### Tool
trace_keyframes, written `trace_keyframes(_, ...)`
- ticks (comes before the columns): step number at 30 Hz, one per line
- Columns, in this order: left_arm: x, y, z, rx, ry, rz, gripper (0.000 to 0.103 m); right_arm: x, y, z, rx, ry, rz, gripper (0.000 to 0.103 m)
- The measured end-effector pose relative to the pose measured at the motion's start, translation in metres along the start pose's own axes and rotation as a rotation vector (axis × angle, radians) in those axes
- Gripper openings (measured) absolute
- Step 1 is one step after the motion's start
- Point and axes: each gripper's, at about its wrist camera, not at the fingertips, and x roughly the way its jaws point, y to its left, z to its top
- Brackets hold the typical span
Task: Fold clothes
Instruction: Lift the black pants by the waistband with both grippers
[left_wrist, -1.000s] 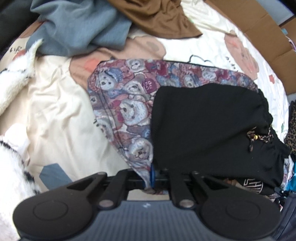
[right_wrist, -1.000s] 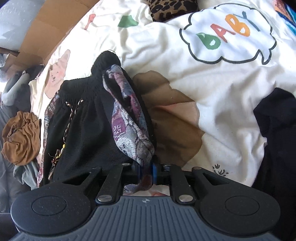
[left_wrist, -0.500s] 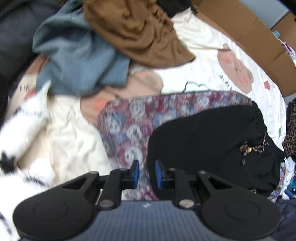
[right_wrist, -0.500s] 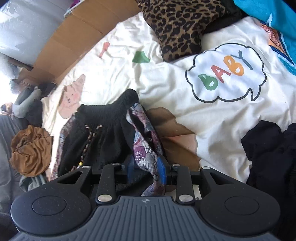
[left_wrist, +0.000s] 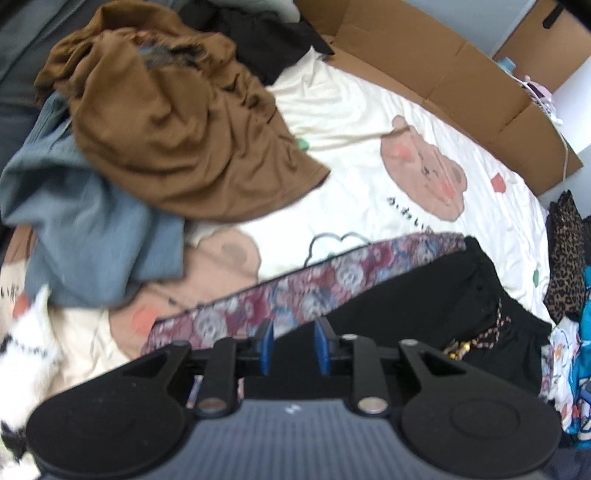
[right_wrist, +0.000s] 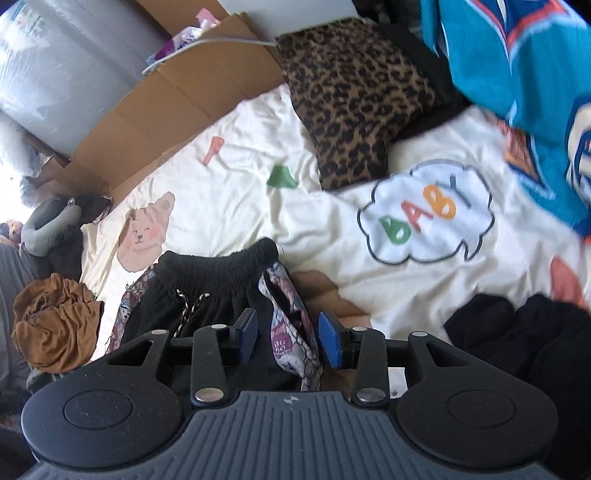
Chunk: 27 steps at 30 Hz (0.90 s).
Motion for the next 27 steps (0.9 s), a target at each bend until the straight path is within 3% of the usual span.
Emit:
trace_keyframes(8,-0.014,-0.031,0.043,0.014,-0.045,-0.058,0.029,-0.021,0.015,0.025,-0.020,-0.049,0.003,0.046)
trace_keyframes(11,-0.013,-0.046,0.053,0.038,-0.053,-0.045,0.030,-0.014,0.015,0.025,-0.024,-0.053,0.011,0.046)
trace_keyframes(27,0.078,-0.140,0.072,0.214,0.027,-0.031,0.030,0.073,0.000,0.017,-0.048,0.041,0.066,0.046)
